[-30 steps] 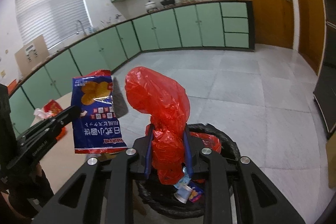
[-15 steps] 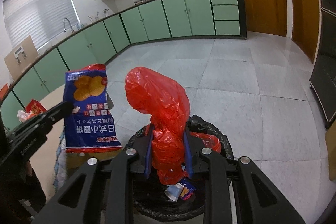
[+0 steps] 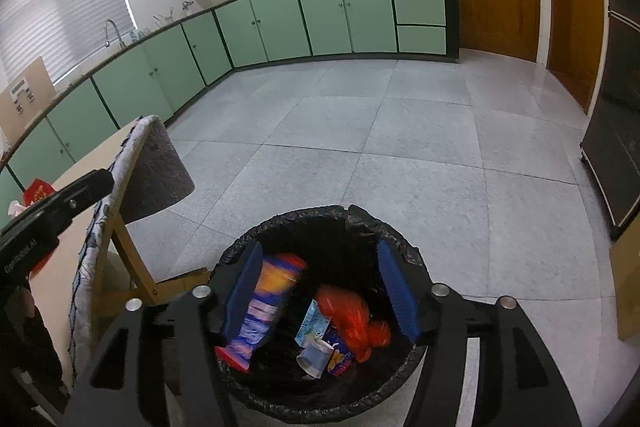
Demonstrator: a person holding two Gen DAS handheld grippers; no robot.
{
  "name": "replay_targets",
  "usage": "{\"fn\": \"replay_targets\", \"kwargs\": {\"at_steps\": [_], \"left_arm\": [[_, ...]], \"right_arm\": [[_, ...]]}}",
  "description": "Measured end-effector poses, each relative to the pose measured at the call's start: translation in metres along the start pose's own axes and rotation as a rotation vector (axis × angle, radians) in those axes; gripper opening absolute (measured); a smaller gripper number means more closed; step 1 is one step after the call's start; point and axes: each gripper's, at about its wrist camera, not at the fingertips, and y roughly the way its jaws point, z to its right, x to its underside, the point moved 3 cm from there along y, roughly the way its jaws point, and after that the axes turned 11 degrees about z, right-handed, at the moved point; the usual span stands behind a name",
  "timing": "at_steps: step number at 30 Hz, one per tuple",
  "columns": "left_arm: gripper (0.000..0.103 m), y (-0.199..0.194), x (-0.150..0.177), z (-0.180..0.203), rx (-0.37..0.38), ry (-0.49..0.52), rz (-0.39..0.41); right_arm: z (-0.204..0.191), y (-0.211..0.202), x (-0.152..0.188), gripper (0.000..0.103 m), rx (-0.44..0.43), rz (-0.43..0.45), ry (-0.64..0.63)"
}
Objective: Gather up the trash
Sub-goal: 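Move both open tools back to the trash on the table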
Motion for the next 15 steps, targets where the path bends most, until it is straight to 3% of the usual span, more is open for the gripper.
{"fn": "replay_targets", "kwargs": {"at_steps": [3, 9, 11, 15], "left_arm": [[0.027, -0.007, -0.002, -0.004, -0.004, -0.007, 0.008], [0.06, -0.037, -0.012, -0.017, -0.036, -0.008, 0.069], [0.069, -0.051, -0.015, -0.025, -0.051, -0.013, 0.093], [0.076, -0.076, -0.018, -0.041, -0.077, -0.028, 0.126]], "right_arm": [[-0.002, -0.009, -0.002, 0.074, 0.008, 0.02, -0.003], [-0.013, -0.033, -0.011, 0.095, 0.006, 0.071, -0.008], [-0.021, -0.043, -0.014, 0.097, -0.004, 0.089, -0.004], [-0.037, -0.056, -0.019, 0.097, -0.03, 0.116, -0.005]]}}
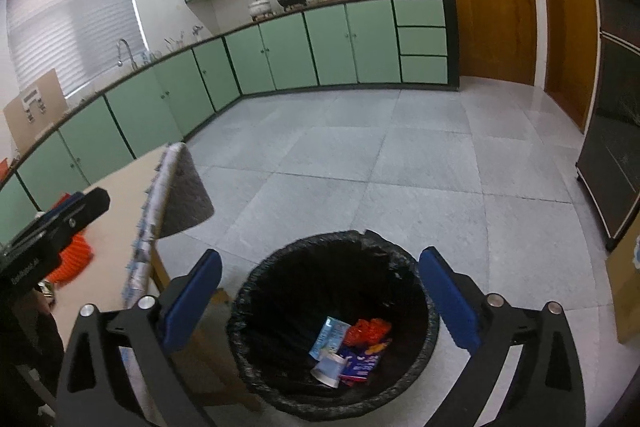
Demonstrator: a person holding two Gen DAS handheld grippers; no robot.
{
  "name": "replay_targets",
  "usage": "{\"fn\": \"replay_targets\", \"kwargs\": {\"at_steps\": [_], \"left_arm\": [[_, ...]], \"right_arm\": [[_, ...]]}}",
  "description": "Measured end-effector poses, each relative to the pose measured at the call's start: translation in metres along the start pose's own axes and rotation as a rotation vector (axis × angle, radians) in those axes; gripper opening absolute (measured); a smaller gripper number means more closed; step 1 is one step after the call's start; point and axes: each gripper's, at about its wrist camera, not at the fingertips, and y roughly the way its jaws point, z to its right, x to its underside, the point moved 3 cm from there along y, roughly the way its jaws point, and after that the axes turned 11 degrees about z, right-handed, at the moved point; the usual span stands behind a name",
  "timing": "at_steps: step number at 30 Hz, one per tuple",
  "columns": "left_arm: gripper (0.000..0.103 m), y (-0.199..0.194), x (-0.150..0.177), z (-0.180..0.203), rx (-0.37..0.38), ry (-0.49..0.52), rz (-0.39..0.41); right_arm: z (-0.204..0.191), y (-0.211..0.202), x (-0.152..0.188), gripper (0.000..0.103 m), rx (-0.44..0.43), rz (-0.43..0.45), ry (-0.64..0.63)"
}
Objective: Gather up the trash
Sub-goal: 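Move both open tools back to the trash on the table, then grasp the white-green plastic bag with the left gripper and lift it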
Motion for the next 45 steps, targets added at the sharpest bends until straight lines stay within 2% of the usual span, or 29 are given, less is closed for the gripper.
{"fn": "replay_targets", "kwargs": {"at_steps": [12, 23, 28, 37, 45], "left_arm": [[0.08, -0.074, -0.001, -0.067, -0.143, 0.007, 0.069], [0.081, -0.133, 0.012, -0.137, -0.309, -0.002, 0.089], [0.082, -0.155, 0.035, -0.166, -0.387, 0.01, 0.049], [0.082, -0.157, 0.066, -0.198, -0.446, -0.049, -0.026], [0.082, -0.15, 0.079, -0.205, -0.46, -0.034, -0.068]], "right_arm": [[-0.089, -0.021, -0.004, 0.097, -0.114, 0.09, -0.074], [-0.164, -0.019, 0.018, 0.097, -0.216, 0.069, -0.174], [-0.183, -0.019, 0.027, 0.097, -0.248, 0.061, -0.196], [-0.213, -0.019, 0.04, 0.097, -0.289, 0.045, -0.224], [-0.235, -0.016, 0.048, 0.097, -0.313, 0.026, -0.242]]}}
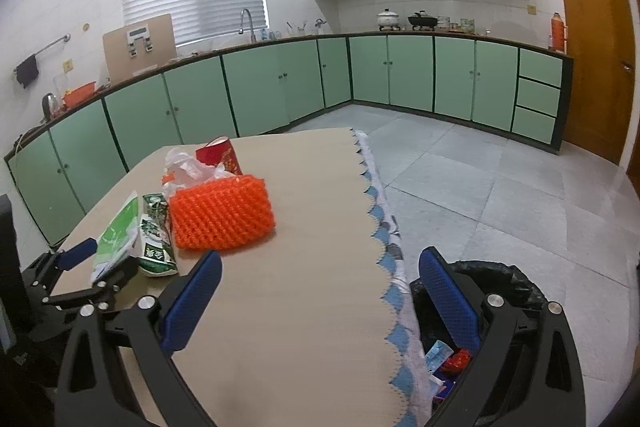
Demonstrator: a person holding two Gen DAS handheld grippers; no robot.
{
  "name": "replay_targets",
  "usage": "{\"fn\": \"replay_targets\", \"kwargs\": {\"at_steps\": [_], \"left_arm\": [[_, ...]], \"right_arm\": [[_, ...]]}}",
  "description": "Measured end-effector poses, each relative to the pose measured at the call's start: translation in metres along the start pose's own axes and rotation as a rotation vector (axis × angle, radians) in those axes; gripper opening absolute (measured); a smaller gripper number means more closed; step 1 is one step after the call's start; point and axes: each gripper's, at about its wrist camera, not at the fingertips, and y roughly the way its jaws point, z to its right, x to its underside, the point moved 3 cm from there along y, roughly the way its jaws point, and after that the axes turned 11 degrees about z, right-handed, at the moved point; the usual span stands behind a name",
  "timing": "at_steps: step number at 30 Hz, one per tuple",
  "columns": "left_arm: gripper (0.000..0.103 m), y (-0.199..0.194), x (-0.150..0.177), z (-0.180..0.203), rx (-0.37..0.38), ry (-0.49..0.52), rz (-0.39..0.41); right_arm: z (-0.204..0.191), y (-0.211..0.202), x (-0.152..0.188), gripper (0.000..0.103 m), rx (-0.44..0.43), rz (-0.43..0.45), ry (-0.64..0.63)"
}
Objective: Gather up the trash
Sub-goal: 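Grasp the white-green plastic bag with the left gripper and lift it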
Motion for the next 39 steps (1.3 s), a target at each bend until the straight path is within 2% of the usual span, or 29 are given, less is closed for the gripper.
{"fn": "replay_targets", "kwargs": {"at_steps": [3, 6, 8, 12, 14, 20, 26, 33, 39], "left_arm": [[0.08, 0.007, 0.004, -0.004, -0.012, -0.012, -0.028], [0.073, 0.011, 0.005, -0.01, -0.008, -0.039, -0.041], [0.06, 0.012, 0.005, -0.012, 0.004, -0.05, -0.046], [0.046, 0.012, 0.005, -0.017, 0.014, -0.08, -0.044], [0.034, 0.011, 0.004, -0.021, 0.016, -0.088, -0.033], [0.017, 0.007, 0.0, -0.041, -0.013, -0.141, -0.01], [0.011, -0.002, -0.005, -0.066, -0.06, -0.173, 0.027], [0.009, -0.014, -0.006, -0.094, -0.099, -0.188, 0.047], [0.008, -0.017, 0.0, -0.111, -0.123, -0.19, 0.036]], "right_arm": [[-0.006, 0.004, 0.002, 0.097, -0.012, -0.011, -0.007], [-0.01, 0.007, 0.004, 0.097, -0.018, -0.02, -0.016], [-0.014, 0.01, 0.006, 0.097, -0.026, -0.028, -0.017], [-0.024, 0.014, 0.009, 0.097, -0.05, -0.043, -0.03], [-0.032, 0.015, 0.011, 0.097, -0.068, -0.048, -0.038], [-0.053, 0.02, 0.012, 0.097, -0.122, -0.053, -0.061], [-0.076, 0.029, 0.014, 0.096, -0.181, -0.063, -0.054], [-0.114, 0.045, 0.015, 0.083, -0.265, -0.086, -0.061], [-0.149, 0.059, 0.018, 0.082, -0.306, -0.104, -0.098]]}}
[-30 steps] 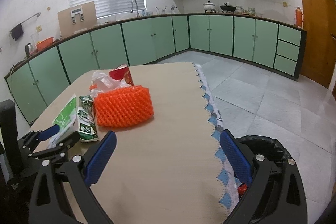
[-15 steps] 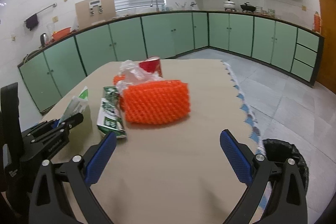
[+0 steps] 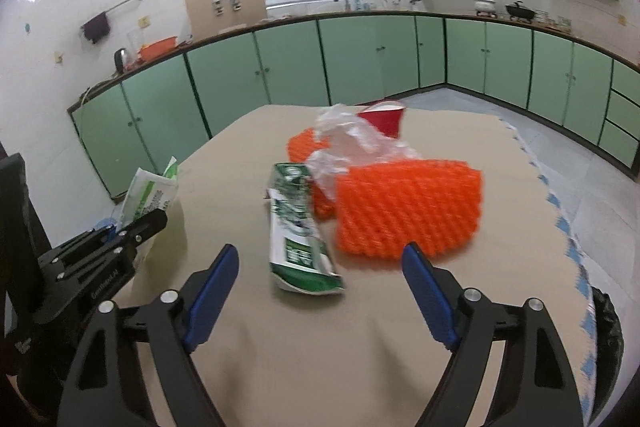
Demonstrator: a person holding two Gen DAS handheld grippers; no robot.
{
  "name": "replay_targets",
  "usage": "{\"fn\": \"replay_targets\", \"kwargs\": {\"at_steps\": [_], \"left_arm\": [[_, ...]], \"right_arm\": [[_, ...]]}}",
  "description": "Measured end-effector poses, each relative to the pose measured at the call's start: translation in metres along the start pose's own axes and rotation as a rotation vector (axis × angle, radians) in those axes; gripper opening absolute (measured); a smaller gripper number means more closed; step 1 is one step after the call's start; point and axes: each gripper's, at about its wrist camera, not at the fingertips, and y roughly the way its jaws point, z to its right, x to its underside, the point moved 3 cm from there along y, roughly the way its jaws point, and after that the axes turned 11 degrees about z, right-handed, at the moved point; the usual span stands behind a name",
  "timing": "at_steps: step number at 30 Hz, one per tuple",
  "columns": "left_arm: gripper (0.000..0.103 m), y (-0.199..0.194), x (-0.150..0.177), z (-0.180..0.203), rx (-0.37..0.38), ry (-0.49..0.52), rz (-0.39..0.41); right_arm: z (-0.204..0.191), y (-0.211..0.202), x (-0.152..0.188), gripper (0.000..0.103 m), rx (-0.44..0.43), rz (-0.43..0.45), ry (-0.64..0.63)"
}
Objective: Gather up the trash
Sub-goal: 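Grasp the white-green plastic bag with the left gripper and lift it, then grasp the green-white milk carton with the right gripper and lift it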
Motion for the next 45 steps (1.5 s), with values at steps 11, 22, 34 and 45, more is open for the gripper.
{"fn": "replay_targets", "kwargs": {"at_steps": [11, 22, 34, 45], "left_arm": [[0.008, 0.001, 0.004, -0.022, -0.019, -0.023, -0.017], [0.008, 0.007, 0.013, -0.026, -0.018, -0.034, -0.04], [0.008, 0.007, 0.011, -0.024, -0.033, -0.021, -0.037], [0.008, -0.005, -0.003, -0.013, -0.029, -0.025, 0.004]], "right_arm": [[-0.016, 0.029, 0.006, 0.075, 0.023, -0.059, -0.034], [-0.014, 0.053, 0.02, 0.064, 0.039, -0.158, -0.013], [-0.011, 0.055, 0.022, 0.047, 0.012, -0.19, 0.025], [-0.008, 0.017, 0.013, 0.044, -0.024, -0.136, 0.038]]}}
